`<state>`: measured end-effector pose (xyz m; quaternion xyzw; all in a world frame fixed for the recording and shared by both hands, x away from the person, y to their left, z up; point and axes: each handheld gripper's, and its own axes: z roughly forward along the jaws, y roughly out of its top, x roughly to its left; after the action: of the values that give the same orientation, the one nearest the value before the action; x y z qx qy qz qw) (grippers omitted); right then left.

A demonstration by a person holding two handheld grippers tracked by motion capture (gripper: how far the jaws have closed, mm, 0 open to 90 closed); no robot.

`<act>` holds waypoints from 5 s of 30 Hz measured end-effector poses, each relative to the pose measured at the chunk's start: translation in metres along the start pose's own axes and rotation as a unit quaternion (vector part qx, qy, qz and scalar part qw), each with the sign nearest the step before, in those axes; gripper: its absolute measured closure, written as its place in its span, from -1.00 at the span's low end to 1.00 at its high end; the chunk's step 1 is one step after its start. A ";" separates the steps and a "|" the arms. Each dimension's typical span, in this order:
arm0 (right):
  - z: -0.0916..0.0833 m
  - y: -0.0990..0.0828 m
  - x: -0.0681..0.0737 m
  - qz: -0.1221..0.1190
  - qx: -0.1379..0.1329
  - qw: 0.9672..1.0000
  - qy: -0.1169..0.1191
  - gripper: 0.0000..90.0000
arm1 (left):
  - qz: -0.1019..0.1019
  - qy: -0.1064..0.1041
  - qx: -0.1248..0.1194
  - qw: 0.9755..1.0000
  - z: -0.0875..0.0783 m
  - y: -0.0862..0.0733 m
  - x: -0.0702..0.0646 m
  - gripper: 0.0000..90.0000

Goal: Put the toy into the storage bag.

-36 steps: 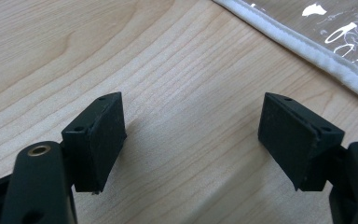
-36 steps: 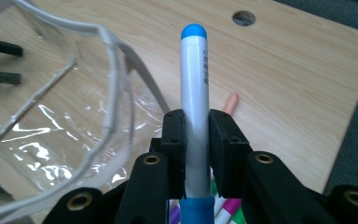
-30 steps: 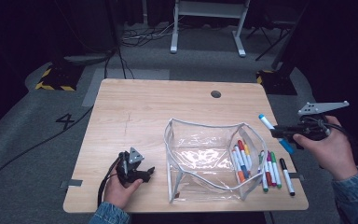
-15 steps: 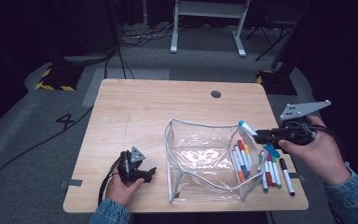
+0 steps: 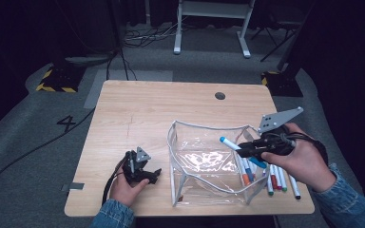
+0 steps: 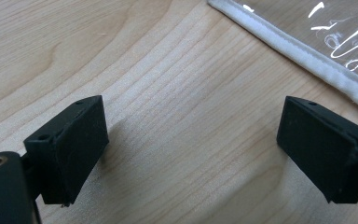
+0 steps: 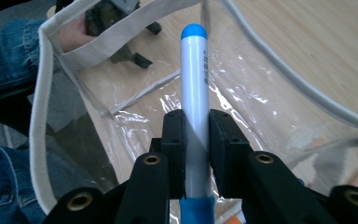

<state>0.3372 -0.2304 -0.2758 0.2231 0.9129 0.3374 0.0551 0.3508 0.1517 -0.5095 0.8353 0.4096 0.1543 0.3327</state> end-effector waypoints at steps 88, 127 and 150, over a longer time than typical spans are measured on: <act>0.074 0.030 0.006 -0.035 0.084 0.996 0.006 0.33 | 0.020 -0.020 -0.001 1.000 0.000 0.000 0.008 -0.80; -0.025 -0.158 -0.109 0.235 0.020 0.950 -0.205 0.38 | -0.024 0.022 0.012 0.999 0.002 0.001 0.017 -0.99; 0.030 -0.253 -0.111 0.339 0.109 0.912 -0.205 0.60 | -0.024 0.020 0.011 0.999 0.001 0.000 0.017 -1.00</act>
<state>0.3503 -0.4326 -0.4668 0.5883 0.7818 0.1815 0.0984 0.3620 0.1644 -0.5106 0.8255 0.4379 0.1589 0.3187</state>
